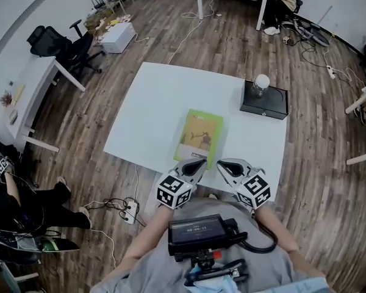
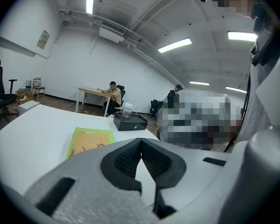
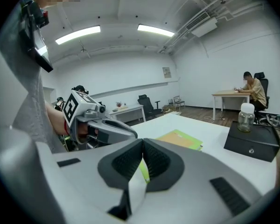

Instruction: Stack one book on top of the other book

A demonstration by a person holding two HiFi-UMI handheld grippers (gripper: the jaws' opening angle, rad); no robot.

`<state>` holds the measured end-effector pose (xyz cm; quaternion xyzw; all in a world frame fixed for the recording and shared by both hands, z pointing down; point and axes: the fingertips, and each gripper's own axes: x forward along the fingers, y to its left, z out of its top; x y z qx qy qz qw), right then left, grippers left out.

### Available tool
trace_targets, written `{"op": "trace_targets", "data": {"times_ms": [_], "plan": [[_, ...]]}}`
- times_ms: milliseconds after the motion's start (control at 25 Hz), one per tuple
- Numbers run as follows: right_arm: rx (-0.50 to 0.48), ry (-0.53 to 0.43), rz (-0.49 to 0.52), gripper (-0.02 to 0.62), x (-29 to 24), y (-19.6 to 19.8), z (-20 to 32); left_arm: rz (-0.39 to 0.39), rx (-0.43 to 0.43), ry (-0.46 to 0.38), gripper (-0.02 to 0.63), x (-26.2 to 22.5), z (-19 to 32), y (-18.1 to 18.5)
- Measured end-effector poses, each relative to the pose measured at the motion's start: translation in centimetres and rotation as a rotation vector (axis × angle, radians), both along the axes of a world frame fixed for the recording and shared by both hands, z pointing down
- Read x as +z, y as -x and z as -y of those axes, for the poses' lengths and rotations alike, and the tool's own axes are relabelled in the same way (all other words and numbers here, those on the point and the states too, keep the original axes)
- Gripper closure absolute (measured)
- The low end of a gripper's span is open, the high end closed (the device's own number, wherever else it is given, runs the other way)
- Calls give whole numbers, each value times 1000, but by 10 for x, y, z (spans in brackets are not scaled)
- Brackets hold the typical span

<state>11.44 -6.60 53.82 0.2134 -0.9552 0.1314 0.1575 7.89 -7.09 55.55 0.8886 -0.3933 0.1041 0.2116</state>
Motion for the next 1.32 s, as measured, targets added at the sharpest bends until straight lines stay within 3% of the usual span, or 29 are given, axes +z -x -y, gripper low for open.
{"op": "trace_targets", "data": {"times_ms": [1320], "plan": [[23,-31,50,568,-9,-23,-7,34,51,-17,589,-12,-11,-27]]}}
